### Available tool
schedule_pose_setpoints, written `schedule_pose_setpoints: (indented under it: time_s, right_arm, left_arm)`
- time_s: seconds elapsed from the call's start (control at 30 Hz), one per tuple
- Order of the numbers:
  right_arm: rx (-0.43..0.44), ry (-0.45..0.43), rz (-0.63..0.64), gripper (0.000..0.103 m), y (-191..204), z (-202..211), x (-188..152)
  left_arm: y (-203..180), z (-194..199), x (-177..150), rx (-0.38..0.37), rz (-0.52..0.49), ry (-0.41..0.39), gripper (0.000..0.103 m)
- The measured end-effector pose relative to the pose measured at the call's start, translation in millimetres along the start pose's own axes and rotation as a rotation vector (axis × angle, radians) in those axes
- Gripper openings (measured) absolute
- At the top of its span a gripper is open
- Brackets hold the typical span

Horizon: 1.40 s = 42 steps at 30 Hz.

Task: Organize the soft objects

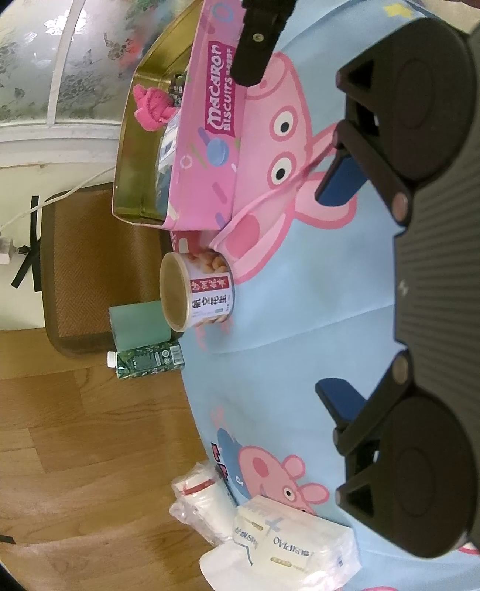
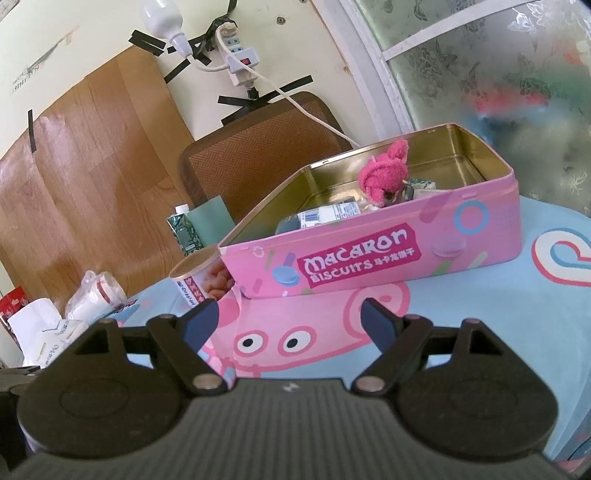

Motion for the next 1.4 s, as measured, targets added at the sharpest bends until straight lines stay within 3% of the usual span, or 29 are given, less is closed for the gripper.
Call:
schedule_pose_setpoints:
  time_s: [1.4]
  right_arm:
    - [-0.002, -0.008, -0.016, 0.086, -3, 4, -1]
  left_arm:
    - [-15, 8, -3, -0.061, -0.032, 0.048, 0.103]
Point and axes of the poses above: each gripper's, at about its wrist camera, not at the fingertips, and z roughly against the way its jaws point, y to its left, x to its top, the point moved 1 cm from there along -z, roughly the way its jaws point, and after that the axes turned 12 degrees about -y, right-handed, at the moved point
